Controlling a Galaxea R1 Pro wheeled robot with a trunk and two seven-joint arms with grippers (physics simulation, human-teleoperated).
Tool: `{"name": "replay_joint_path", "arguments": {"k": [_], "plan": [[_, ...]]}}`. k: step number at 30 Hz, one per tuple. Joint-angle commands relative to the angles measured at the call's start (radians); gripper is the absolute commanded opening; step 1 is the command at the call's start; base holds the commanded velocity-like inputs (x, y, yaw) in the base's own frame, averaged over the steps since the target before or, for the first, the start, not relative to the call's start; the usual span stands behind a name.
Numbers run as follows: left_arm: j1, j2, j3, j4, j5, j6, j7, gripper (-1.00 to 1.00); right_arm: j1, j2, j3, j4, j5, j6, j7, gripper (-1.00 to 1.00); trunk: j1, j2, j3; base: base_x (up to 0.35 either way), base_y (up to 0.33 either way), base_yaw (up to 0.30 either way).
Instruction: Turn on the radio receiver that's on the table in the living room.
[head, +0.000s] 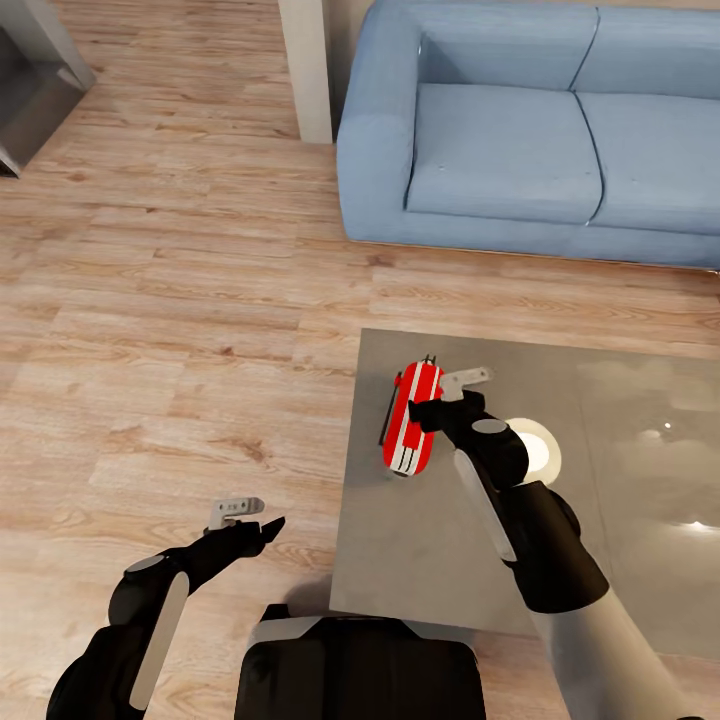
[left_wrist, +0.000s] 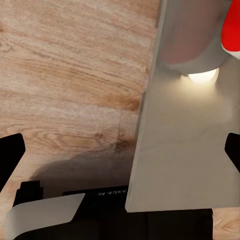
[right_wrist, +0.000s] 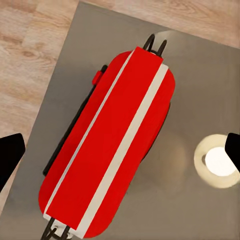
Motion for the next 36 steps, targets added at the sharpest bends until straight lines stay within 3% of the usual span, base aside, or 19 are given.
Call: {"name": "replay_joint_path", "arguments": {"k": [1, 4, 8, 16, 24, 32, 33, 36], "plan": [[0.000, 0.002, 0.001, 0.000, 0.003, -0.001, -0.003, 1.00, -0.006, -0.006, -0.006, 0.006, -0.006, 0.006, -0.006, 1.00, 0.000, 0.000, 0.000, 0.000, 0.000, 0.000], [0.000, 0.003, 0.001, 0.000, 0.003, -0.001, -0.003, 1.00, -0.023, -0.023, -0.015, 0.023, -0.020, 0.023, -0.023, 1.00, 0.000, 0.000, 0.000, 0.000, 0.000, 0.000], [0.000, 0.002, 0.000, 0.000, 0.003, 0.000, -0.003, 1.00, -0.022, -0.002, -0.006, 0.021, -0.043, 0.023, -0.042, 1.00, 0.000, 0.000, 0.000, 0.000, 0.000, 0.000], [0.000, -0.003, -0.002, 0.000, 0.003, -0.001, -0.003, 1.00, 0.023, 0.024, 0.000, 0.017, -0.002, 0.005, -0.005, 1.00, 0.000, 0.000, 0.000, 0.000, 0.000, 0.000], [0.000, -0.002, -0.002, 0.001, 0.003, -0.002, -0.003, 1.00, 0.023, 0.069, 0.002, 0.030, 0.022, 0.043, -0.038, 1.00, 0.000, 0.000, 0.000, 0.000, 0.000, 0.000], [0.000, -0.002, -0.002, 0.002, 0.005, -0.003, -0.005, 1.00, -0.020, 0.114, -0.002, 0.074, 0.013, 0.033, -0.082, 1.00, 0.000, 0.000, 0.000, 0.000, 0.000, 0.000], [0.000, -0.002, -0.002, 0.002, 0.005, -0.003, -0.005, 1.00, -0.096, 0.155, -0.002, 0.189, 0.012, 0.030, -0.131, 1.00, 0.000, 0.000, 0.000, 0.000, 0.000, 0.000], [0.000, -0.004, -0.002, 0.002, 0.005, -0.003, -0.005, 1.00, -0.112, 0.155, -0.003, 0.209, 0.011, 0.015, -0.131, 1.00, 0.000, 0.000, 0.000, 0.000, 0.000, 0.000]]}}
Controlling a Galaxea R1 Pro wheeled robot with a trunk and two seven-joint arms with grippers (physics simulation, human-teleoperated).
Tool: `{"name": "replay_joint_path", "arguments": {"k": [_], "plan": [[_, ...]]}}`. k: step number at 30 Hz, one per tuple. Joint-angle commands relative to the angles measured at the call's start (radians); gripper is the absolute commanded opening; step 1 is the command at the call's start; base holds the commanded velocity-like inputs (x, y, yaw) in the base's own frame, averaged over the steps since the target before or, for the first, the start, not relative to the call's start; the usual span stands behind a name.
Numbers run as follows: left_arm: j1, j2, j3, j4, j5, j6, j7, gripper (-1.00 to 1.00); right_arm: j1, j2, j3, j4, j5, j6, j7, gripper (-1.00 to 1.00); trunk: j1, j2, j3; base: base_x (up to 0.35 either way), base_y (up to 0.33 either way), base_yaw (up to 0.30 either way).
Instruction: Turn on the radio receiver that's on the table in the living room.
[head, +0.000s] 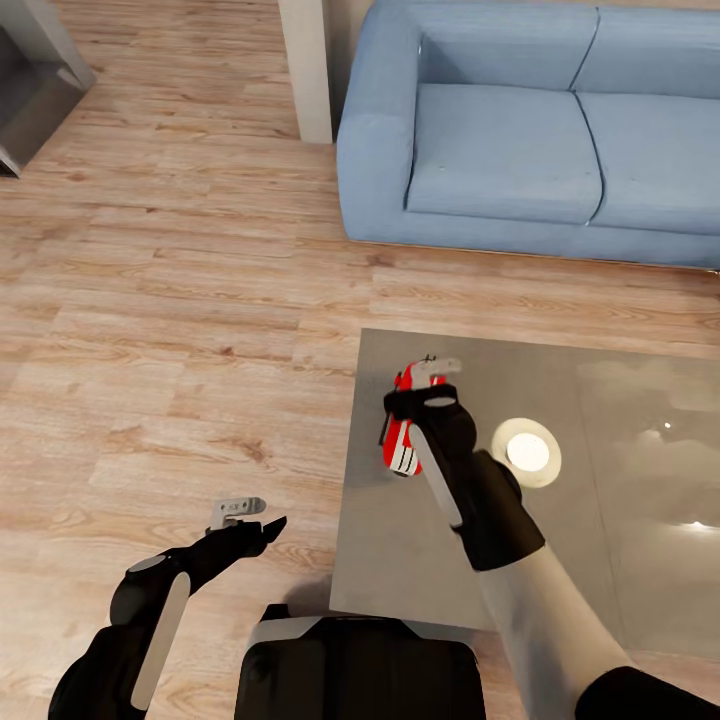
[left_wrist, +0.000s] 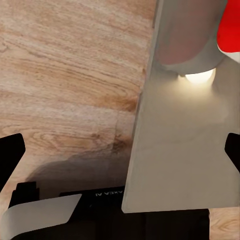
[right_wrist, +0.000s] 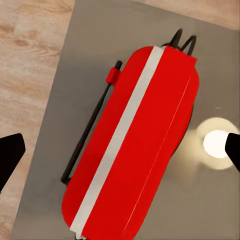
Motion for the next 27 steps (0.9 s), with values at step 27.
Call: {"name": "replay_joint_path", "arguments": {"k": [27], "plan": [[0.000, -0.001, 0.000, 0.000, 0.000, -0.002, -0.002, 1.00, -0.042, 0.000, -0.020, 0.150, -0.498, -0.361, -0.302, 1.00, 0.000, 0.000, 0.000, 0.000, 0.000, 0.000]]}}
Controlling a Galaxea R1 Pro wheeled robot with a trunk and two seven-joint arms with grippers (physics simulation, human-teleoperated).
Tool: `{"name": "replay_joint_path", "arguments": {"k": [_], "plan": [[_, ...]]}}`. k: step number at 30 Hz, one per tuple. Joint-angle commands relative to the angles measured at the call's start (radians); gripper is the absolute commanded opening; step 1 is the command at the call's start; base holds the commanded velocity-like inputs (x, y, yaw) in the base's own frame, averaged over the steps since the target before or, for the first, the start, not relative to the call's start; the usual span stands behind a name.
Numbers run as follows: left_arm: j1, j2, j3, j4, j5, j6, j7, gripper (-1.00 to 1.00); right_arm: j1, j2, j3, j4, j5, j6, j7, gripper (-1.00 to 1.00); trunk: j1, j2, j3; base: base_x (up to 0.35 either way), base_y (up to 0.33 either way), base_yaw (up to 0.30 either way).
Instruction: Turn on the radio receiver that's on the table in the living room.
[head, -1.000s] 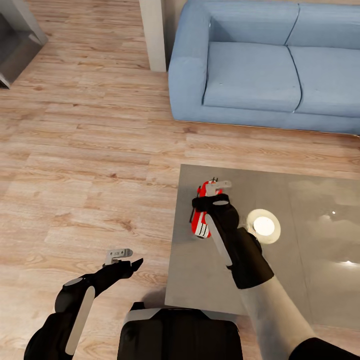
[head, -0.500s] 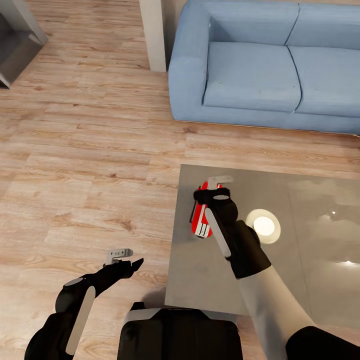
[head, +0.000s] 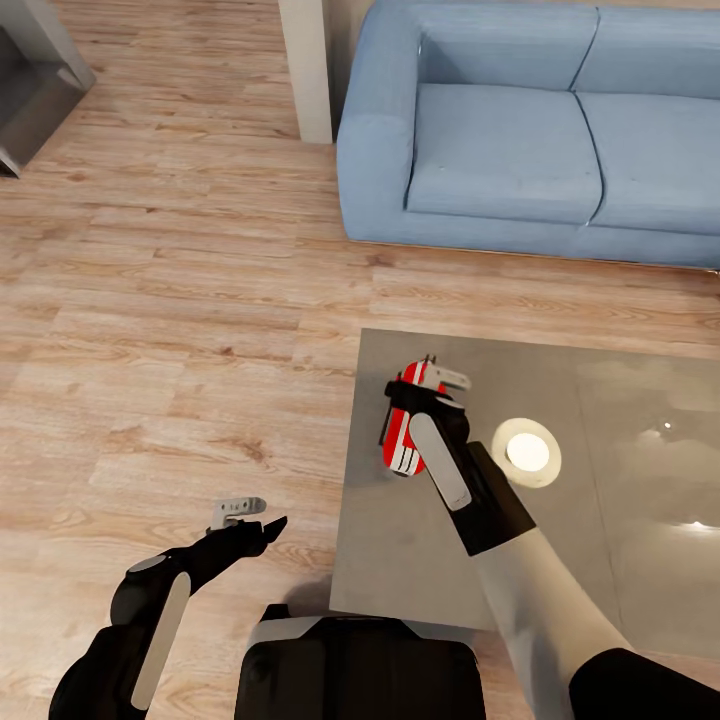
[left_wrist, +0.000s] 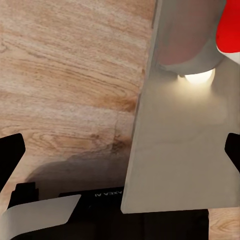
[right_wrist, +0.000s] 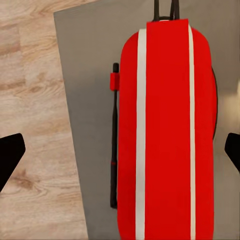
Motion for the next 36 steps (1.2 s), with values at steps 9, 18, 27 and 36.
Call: {"name": "replay_joint_path", "arguments": {"k": [9, 18, 27, 36], "plan": [[0.000, 0.000, 0.000, 0.000, 0.000, 0.000, 0.000, 1.00, 0.001, 0.000, 0.003, 0.016, -0.003, 0.001, -0.032, 1.00, 0.000, 0.000, 0.000, 0.000, 0.000, 0.000], [0.000, 0.000, 0.000, 0.000, 0.000, 0.000, 0.000, 1.00, -0.043, -0.006, 0.003, 0.171, -0.009, -0.031, -0.028, 1.00, 0.000, 0.000, 0.000, 0.000, 0.000, 0.000], [0.000, -0.001, 0.000, 0.000, 0.000, 0.000, 0.000, 1.00, -0.046, -0.006, 0.003, 0.194, -0.011, -0.040, -0.027, 1.00, 0.000, 0.000, 0.000, 0.000, 0.000, 0.000], [0.000, -0.001, 0.000, 0.000, 0.000, 0.000, 0.000, 1.00, -0.085, -0.004, 0.005, 0.366, -0.013, -0.123, 0.028, 1.00, 0.000, 0.000, 0.000, 0.000, 0.000, 0.000]]}}
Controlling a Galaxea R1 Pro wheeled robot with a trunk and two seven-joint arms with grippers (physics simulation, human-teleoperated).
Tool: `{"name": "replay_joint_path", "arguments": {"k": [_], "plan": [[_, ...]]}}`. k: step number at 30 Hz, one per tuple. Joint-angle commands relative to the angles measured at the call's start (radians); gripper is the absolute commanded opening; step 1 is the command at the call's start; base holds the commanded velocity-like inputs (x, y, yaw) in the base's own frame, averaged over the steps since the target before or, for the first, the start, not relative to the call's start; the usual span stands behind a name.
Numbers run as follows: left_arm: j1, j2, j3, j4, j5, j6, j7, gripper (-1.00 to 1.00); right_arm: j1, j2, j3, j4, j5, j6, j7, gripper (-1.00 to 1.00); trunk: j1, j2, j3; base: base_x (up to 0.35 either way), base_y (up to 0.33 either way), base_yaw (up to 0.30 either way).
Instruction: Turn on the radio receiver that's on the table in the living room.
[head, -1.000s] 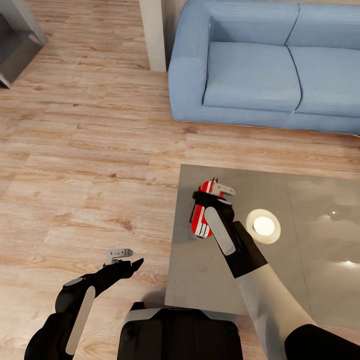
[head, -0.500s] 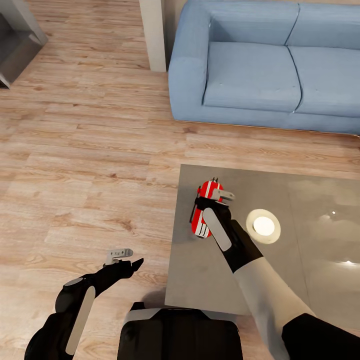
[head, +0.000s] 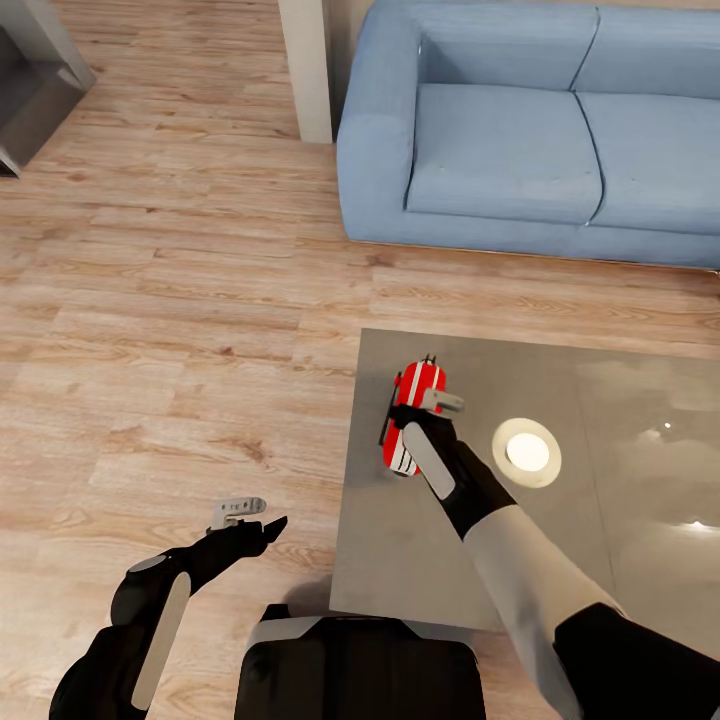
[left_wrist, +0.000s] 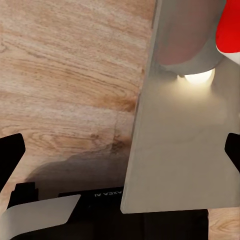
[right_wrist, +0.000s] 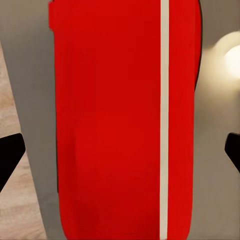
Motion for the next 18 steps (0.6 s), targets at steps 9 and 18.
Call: {"name": "replay_joint_path", "arguments": {"k": [9, 18], "plan": [[0.000, 0.000, 0.000, 0.000, 0.000, 0.000, 0.000, 1.00, -0.002, 0.001, 0.001, 0.015, 0.001, -0.006, 0.006, 1.00, 0.000, 0.000, 0.000, 0.000, 0.000, 0.000], [0.000, -0.001, 0.000, 0.000, 0.000, 0.000, 0.000, 1.00, -0.002, 0.001, 0.003, 0.047, -0.001, -0.007, 0.010, 1.00, 0.000, 0.000, 0.000, 0.000, 0.000, 0.000]]}}
